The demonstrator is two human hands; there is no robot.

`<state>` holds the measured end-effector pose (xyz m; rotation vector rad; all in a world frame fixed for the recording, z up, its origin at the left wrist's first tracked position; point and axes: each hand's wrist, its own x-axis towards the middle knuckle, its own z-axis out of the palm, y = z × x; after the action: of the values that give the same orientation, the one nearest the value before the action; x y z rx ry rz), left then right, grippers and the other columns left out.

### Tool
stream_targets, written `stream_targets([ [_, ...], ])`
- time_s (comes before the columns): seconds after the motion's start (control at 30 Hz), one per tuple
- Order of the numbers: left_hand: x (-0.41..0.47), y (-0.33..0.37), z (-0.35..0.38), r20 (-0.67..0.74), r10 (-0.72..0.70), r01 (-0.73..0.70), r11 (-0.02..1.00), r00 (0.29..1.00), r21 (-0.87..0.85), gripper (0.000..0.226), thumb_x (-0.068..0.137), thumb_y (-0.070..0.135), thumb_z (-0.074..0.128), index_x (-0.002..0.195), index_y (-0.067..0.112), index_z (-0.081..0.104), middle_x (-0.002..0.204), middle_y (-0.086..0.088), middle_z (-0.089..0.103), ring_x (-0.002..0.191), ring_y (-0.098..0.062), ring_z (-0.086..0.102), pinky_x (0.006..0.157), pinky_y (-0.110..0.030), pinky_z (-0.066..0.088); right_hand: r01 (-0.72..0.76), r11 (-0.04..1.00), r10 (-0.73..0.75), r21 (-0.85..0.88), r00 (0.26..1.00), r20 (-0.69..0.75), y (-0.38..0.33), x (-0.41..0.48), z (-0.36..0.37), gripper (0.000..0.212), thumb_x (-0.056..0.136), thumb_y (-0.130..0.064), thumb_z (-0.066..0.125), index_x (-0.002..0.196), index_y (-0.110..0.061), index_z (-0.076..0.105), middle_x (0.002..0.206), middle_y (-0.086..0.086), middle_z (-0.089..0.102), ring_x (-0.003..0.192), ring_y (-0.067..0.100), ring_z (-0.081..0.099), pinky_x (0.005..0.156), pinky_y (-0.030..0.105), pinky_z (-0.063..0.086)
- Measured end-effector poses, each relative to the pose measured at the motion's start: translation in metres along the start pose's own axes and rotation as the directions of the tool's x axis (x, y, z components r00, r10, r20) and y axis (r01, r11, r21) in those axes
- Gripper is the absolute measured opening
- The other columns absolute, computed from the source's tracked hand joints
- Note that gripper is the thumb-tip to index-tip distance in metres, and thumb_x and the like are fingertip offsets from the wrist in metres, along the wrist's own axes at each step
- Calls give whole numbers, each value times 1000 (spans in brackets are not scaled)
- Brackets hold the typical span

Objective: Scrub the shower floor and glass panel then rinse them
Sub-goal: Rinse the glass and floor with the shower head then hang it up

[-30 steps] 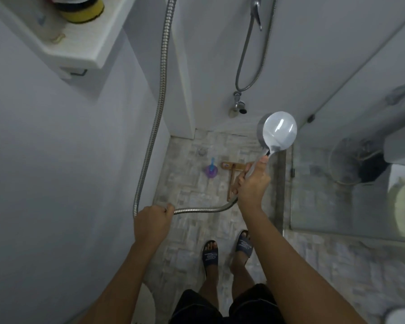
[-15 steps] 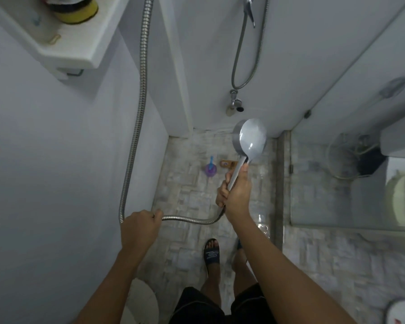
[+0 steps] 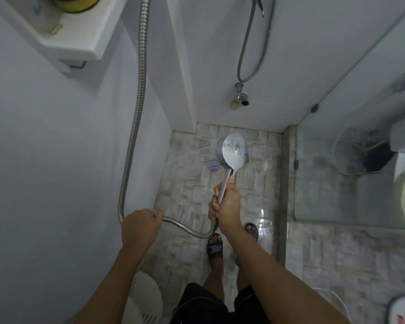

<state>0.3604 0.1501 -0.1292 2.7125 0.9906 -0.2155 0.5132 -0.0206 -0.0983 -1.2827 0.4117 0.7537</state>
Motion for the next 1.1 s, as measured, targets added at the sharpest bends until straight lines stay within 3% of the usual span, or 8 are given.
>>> stream_targets([
  [0.17, 1, -3, 4, 18, -13, 13, 1000, 1000, 26, 56, 88, 50, 28, 39, 24, 32, 37, 3, 38, 34, -16, 35, 42, -22, 17, 12, 999, -10, -48, 1000, 25, 8, 2, 3, 69, 84, -81, 37, 63, -16, 48, 44, 4, 31, 33, 14, 26, 40, 19, 29],
  [0.33, 1, -1, 5, 7, -4, 4, 1000, 1000, 15, 55, 89, 46, 33, 38, 25, 30, 36, 13, 25, 32, -7, 24, 41, -18, 9, 25, 997, -23, -77, 999, 31, 13, 7, 5, 72, 70, -85, 43, 65, -14, 50, 44, 5, 33, 34, 14, 28, 41, 20, 30],
  [0.53, 3, 6, 18, 10, 32, -32, 999, 999, -28, 55, 88, 49, 30, 39, 25, 31, 37, 3, 39, 34, -16, 34, 43, -20, 14, 86, 990, -86, -108, 996, 11, 15, 13, -8, 72, 76, -82, 42, 70, -10, 46, 48, 6, 31, 37, 14, 27, 41, 22, 28],
  [0.67, 6, 22, 28, 56, 60, -58, 997, 997, -47, 56, 87, 51, 27, 38, 27, 29, 37, 9, 33, 34, -12, 31, 42, -18, 11, 75, 991, -81, -115, 995, -53, 16, 18, -28, 74, 75, -82, 43, 70, -8, 46, 45, 5, 31, 34, 14, 28, 40, 19, 29],
  [0.83, 8, 52, 46, 152, 75, -78, 997, 986, 13, 56, 87, 53, 25, 39, 24, 33, 40, 2, 44, 39, -17, 41, 46, -24, 26, 60, 994, -71, -87, 989, -133, 13, 25, -62, 76, 74, -81, 44, 77, -6, 52, 48, 6, 30, 36, 14, 27, 41, 22, 27],
  [0.93, 10, 76, 53, 228, 89, -105, 993, 969, 58, 59, 95, 46, 39, 41, 24, 34, 43, 7, 38, 41, -15, 41, 45, -26, 24, 72, 994, -85, -82, 981, -172, 10, 29, -87, 74, 77, -80, 45, 74, -6, 51, 49, 6, 29, 38, 14, 27, 42, 23, 25],
  [1.1, 10, 125, 57, 308, 134, -169, 982, 942, 89, 60, 100, 37, 50, 44, 21, 37, 53, -3, 57, 51, -22, 55, 51, -29, 40, 79, 995, -93, -58, 954, -285, -1, 33, -132, 74, 77, -81, 46, 72, -7, 51, 50, 7, 31, 39, 16, 28, 42, 22, 27],
])
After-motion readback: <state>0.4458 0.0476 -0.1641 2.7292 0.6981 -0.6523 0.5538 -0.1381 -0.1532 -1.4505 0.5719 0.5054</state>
